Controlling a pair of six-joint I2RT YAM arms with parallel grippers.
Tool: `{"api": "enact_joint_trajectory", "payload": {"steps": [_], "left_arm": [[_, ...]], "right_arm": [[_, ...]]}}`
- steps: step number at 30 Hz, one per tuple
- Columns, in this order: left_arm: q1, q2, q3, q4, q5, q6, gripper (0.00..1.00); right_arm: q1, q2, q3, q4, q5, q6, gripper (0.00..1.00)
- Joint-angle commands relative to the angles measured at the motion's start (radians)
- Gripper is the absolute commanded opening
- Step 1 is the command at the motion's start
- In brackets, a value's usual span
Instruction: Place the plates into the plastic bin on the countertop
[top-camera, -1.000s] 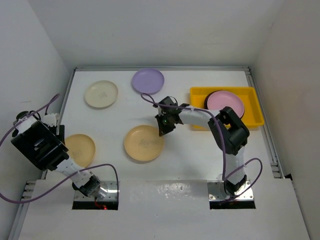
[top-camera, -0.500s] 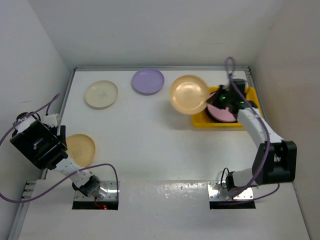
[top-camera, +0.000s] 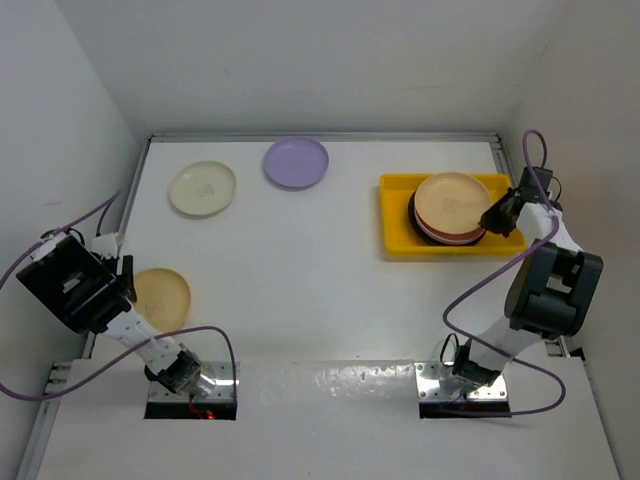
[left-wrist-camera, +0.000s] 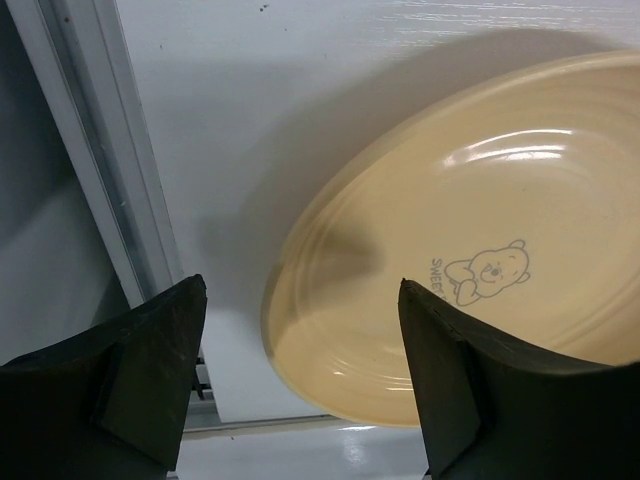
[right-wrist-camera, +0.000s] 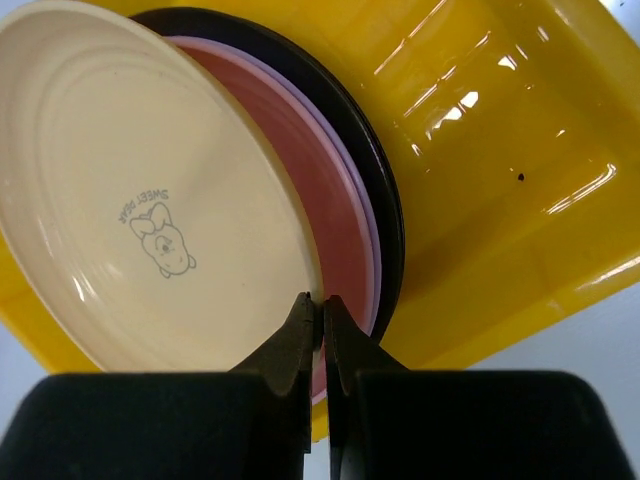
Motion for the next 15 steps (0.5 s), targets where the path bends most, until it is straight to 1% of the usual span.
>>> {"api": "enact_joint_trajectory", "payload": {"steps": [1, 3, 4, 6, 7, 8, 10, 11, 13, 14, 15], "left_arm": [[0.018, 0.006, -0.002, -0.012, 0.008, 0.015, 0.78], [0.018, 0.015, -0.002, -0.012, 0.008, 0.015, 0.76], [0.018, 0.015, -0.011, -0.012, 0.008, 0.015, 0.72], [0.018, 0.015, -0.011, -0.012, 0.008, 0.015, 0.70], [0.018, 0.024, -0.020, -0.012, 0.008, 0.015, 0.70], [0.018, 0.024, -0.020, -0.002, -0.001, 0.015, 0.65], [0.018, 0.024, -0.031, 0.008, -0.001, 0.015, 0.61], [0.018, 0.024, -0.031, 0.017, -0.001, 0.015, 0.57], [0.018, 0.035, -0.040, 0.017, -0.001, 0.015, 0.51], [0.018, 0.044, -0.040, 0.017, 0.008, 0.015, 0.43], [0.018, 0.058, -0.040, 0.017, 0.008, 0.015, 0.38]], "right_arm": [[-0.008, 0.016, 0.053, 0.022, -0.017, -0.014, 0.02], [-0.016, 0.043, 0.054, 0.044, -0.036, -0.034, 0.10], [-0.014, 0.051, 0.068, 0.041, -0.060, -0.038, 0.29], [-0.014, 0.068, 0.088, 0.004, -0.067, -0.074, 0.52], [-0.013, 0.072, 0.113, -0.031, -0.057, -0.081, 0.60], [-0.016, 0.069, 0.116, -0.045, -0.054, -0.091, 0.71], [-0.008, 0.042, 0.111, -0.077, -0.007, -0.124, 0.76], [-0.002, 0.011, 0.108, -0.076, 0.019, -0.137, 0.77], [0.024, -0.026, 0.094, -0.079, 0.041, -0.183, 0.79], [0.061, -0.080, 0.090, -0.080, 0.070, -0.205, 0.79], [0.061, -0.099, 0.090, -0.085, 0.073, -0.233, 0.79]]}}
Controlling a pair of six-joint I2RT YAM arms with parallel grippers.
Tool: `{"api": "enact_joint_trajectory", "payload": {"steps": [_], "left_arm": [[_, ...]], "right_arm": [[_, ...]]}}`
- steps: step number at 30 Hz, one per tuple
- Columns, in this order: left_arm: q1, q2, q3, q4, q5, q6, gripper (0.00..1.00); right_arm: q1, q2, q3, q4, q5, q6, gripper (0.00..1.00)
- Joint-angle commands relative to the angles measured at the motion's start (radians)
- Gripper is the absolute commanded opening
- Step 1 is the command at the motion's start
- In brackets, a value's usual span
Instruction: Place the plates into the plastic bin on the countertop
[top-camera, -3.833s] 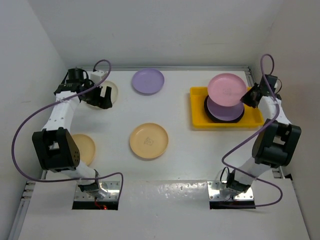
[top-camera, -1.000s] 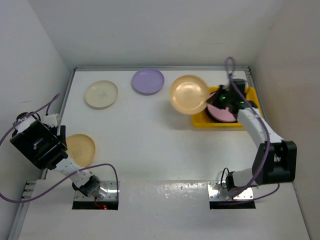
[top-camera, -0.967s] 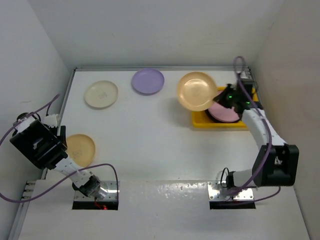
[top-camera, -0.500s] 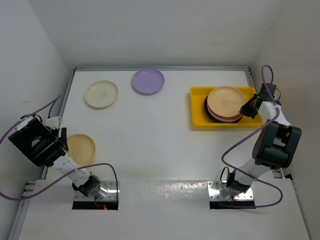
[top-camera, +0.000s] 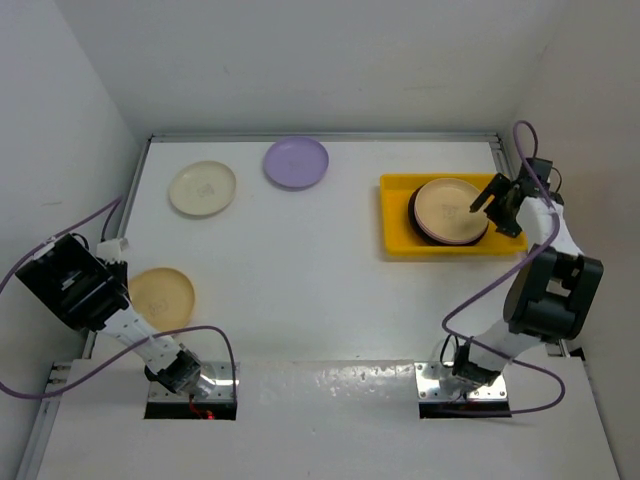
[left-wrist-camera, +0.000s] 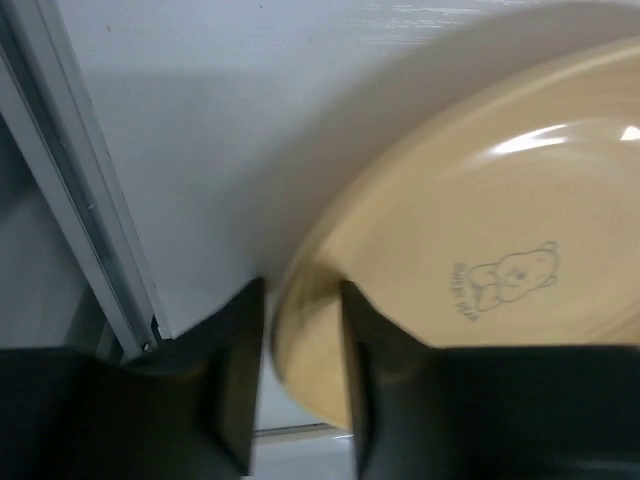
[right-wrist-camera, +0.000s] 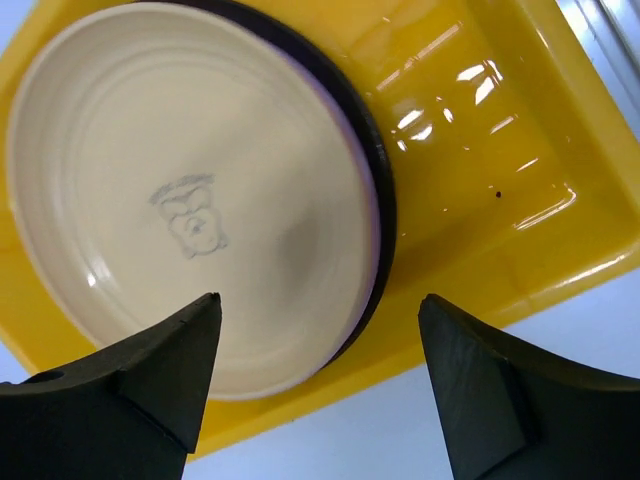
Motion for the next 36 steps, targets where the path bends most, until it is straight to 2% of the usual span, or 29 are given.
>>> {"api": "enact_joint_trajectory", "payload": {"steps": [1, 2, 3, 4, 6, 8, 10, 11, 12, 14, 15, 17, 18, 21, 25, 28, 31, 32, 34, 35, 36], "left_arm": [[0.016, 0.028, -0.010, 0.003, 0.031, 0.010, 0.32], [0.016, 0.039, -0.010, 0.003, 0.042, 0.001, 0.25], [0.016, 0.039, -0.010, 0.003, 0.059, 0.001, 0.08], [0.016, 0.039, -0.001, 0.003, 0.107, 0.001, 0.00], [0.007, 0.004, 0.033, -0.037, 0.210, 0.001, 0.00], [-0.050, -0.037, 0.052, -0.046, 0.279, -0.024, 0.00], [-0.109, -0.091, 0.078, -0.046, 0.385, -0.063, 0.00], [-0.193, -0.144, 0.087, -0.046, 0.414, -0.079, 0.00], [-0.244, -0.168, 0.099, -0.046, 0.439, -0.094, 0.00], [-0.355, -0.201, 0.145, -0.046, 0.494, -0.143, 0.00], [-0.469, -0.214, 0.163, -0.046, 0.503, -0.157, 0.00], [-0.577, -0.226, 0.223, -0.046, 0.504, -0.194, 0.00], [-0.666, -0.226, 0.242, -0.046, 0.504, -0.209, 0.00], [-0.784, -0.215, 0.305, -0.046, 0.482, -0.248, 0.00], [-0.874, -0.205, 0.338, -0.046, 0.473, -0.269, 0.00], [-0.918, -0.205, 0.349, -0.046, 0.464, -0.288, 0.00], [-0.943, -0.205, 0.358, -0.046, 0.499, -0.298, 0.00], [-0.943, -0.205, 0.358, -0.046, 0.499, -0.309, 0.00], [-0.952, -0.205, 0.358, -0.046, 0.514, -0.309, 0.00], [-0.952, -0.205, 0.368, -0.046, 0.514, -0.309, 0.00], [-0.952, -0.205, 0.368, -0.046, 0.514, -0.309, 0.00]], "right_arm": [[0.081, -0.159, 0.008, -0.012, 0.078, -0.105, 0.79], [0.119, -0.196, 0.003, -0.008, 0.135, -0.125, 0.79], [0.142, -0.214, -0.005, -0.011, 0.152, -0.144, 0.79], [0.164, -0.249, -0.023, -0.002, 0.181, -0.148, 0.77], [0.265, -0.308, -0.055, 0.012, 0.192, -0.169, 0.76], [0.403, -0.337, -0.069, 0.048, 0.164, -0.183, 0.74], [0.514, -0.328, -0.080, 0.084, 0.076, -0.207, 0.74], [0.591, -0.322, -0.074, 0.097, 0.063, -0.214, 0.74], [0.665, -0.270, -0.055, 0.100, -0.045, -0.217, 0.74], [0.740, -0.189, 0.009, 0.103, -0.082, -0.229, 0.78], [0.833, -0.128, 0.061, 0.097, -0.108, -0.229, 0.79], [0.875, -0.053, 0.126, 0.138, -0.130, -0.183, 0.81], [0.926, -0.014, 0.156, 0.153, -0.150, -0.168, 0.81], [0.990, 0.072, 0.218, 0.218, -0.159, -0.119, 0.81], [1.041, 0.123, 0.239, 0.268, -0.094, -0.091, 0.79], [1.049, 0.132, 0.216, 0.327, -0.092, -0.042, 0.73], [1.060, 0.151, 0.175, 0.373, -0.069, -0.011, 0.61], [1.060, 0.155, 0.170, 0.382, -0.058, -0.008, 0.50], [1.060, 0.172, 0.169, 0.390, -0.035, 0.010, 0.36], [1.055, 0.174, 0.169, 0.391, -0.029, 0.016, 0.21], [1.051, 0.171, 0.167, 0.397, -0.026, 0.036, 0.12]]}}
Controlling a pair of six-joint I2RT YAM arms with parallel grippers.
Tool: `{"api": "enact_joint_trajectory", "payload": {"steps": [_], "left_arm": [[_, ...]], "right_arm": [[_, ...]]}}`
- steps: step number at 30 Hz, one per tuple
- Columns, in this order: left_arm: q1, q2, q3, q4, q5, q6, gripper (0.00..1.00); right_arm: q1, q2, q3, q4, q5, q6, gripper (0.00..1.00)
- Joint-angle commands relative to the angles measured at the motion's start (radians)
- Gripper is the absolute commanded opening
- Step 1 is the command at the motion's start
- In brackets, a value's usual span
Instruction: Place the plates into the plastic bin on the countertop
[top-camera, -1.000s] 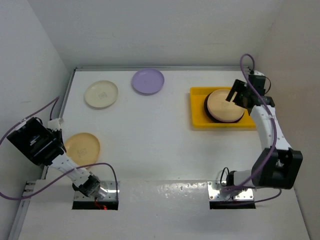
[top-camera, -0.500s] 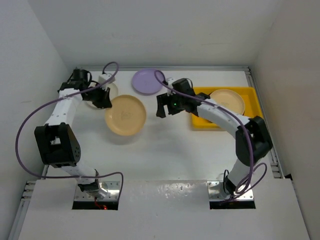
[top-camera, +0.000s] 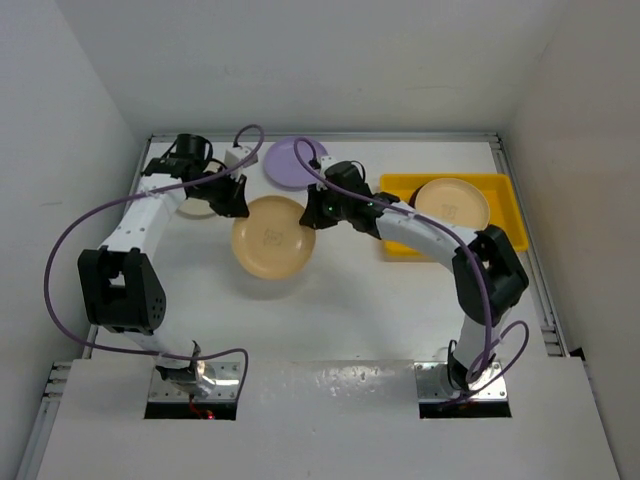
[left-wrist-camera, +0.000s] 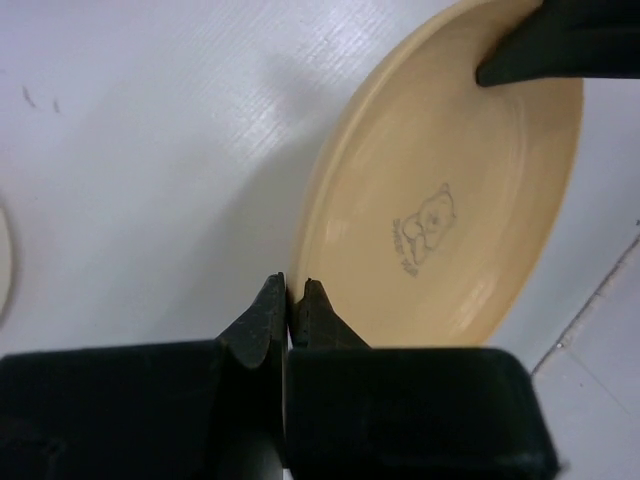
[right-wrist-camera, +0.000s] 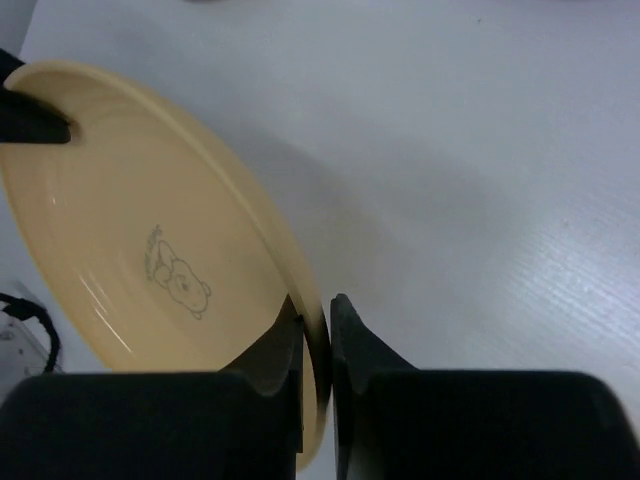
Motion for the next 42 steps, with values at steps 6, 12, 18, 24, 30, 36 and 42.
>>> {"api": "enact_joint_trajectory", "payload": {"steps": [6, 12, 18, 24, 30, 36, 42], "left_arm": [[0.017, -0.017, 0.076, -0.006, -0.009, -0.019, 1.00], [0.109, 0.014, 0.111, 0.019, -0.143, -0.070, 1.00], [0.209, 0.043, 0.093, 0.028, -0.146, -0.061, 1.00], [0.253, 0.066, 0.084, 0.028, -0.123, -0.052, 1.00], [0.272, 0.084, 0.074, 0.028, -0.101, -0.043, 1.00], [0.281, 0.084, 0.074, 0.028, -0.101, -0.033, 1.00], [0.316, 0.106, 0.074, 0.028, -0.101, -0.033, 1.00]], "right_arm": [[-0.186, -0.116, -0.136, 0.109, 0.045, 0.196, 0.00], [-0.495, -0.308, -0.232, -0.029, 0.045, 0.229, 0.00], [-0.859, -0.346, -0.270, -0.160, 0.041, 0.238, 0.00], [-1.002, -0.279, -0.235, -0.224, 0.047, 0.224, 0.01], [-1.026, -0.176, -0.169, -0.247, 0.068, 0.145, 0.50], [-0.956, -0.136, -0.051, -0.388, 0.207, -0.004, 0.75], [-0.723, -0.208, 0.003, -0.333, 0.462, -0.031, 0.78]]}}
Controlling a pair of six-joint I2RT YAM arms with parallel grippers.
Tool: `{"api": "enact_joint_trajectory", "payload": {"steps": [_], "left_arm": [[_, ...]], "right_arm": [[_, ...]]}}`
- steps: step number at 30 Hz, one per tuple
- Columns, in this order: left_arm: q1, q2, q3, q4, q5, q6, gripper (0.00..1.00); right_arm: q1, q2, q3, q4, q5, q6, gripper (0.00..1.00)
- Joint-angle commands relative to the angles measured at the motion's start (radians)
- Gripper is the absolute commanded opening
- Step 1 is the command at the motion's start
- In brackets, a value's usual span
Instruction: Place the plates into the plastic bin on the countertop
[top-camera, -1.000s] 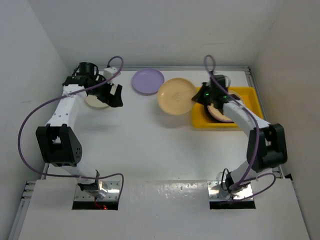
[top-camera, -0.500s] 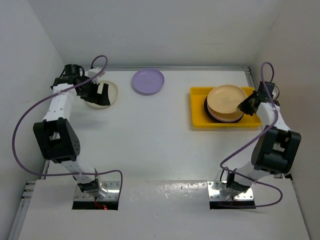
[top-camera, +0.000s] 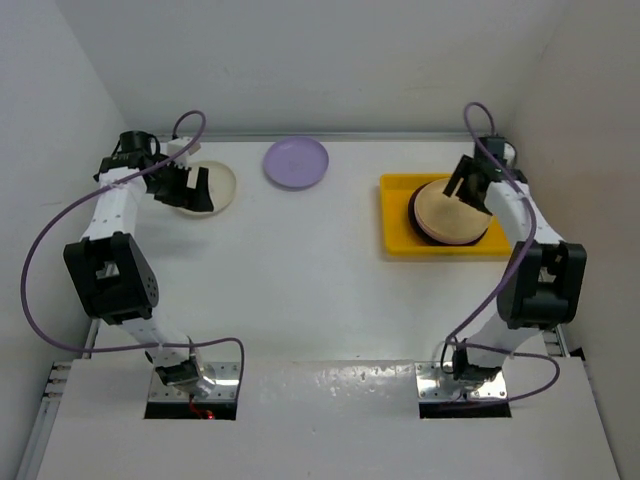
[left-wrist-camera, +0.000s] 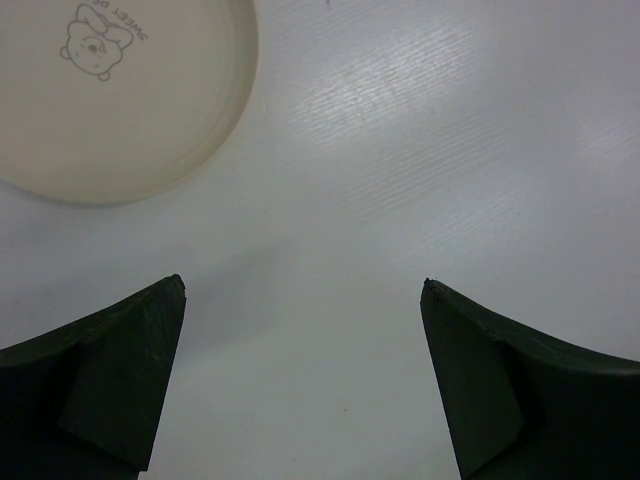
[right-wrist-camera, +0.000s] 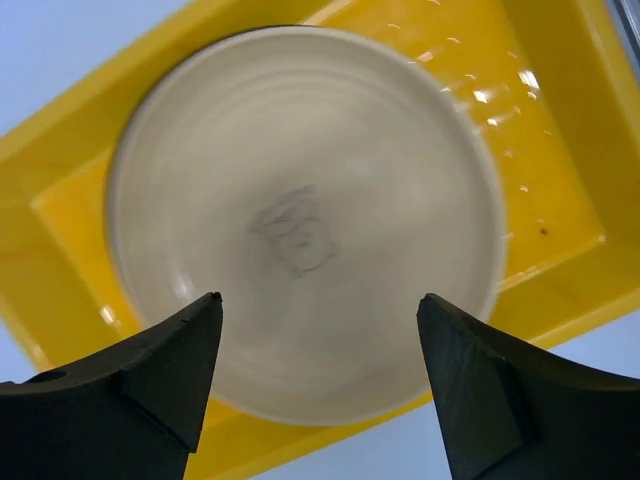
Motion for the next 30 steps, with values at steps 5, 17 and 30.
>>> {"api": "enact_joint_trajectory", "payload": {"steps": [5, 17, 30], "left_arm": [[0.046, 0.040, -0.004, 0.022, 0.010, 0.014, 1.00], [0.150, 0.029, -0.089, 0.022, 0.042, 0.034, 1.00], [0.223, 0.057, -0.089, 0.022, 0.096, 0.034, 1.00]], "right_arm": [[0.374, 0.099, 0.259, 0.215, -0.008, 0.068, 0.65], [0.543, 0.762, 0.709, 0.494, -0.094, 0.650, 0.65], [0.601, 0.994, 0.864, 0.388, 0.090, 0.860, 0.36]]}}
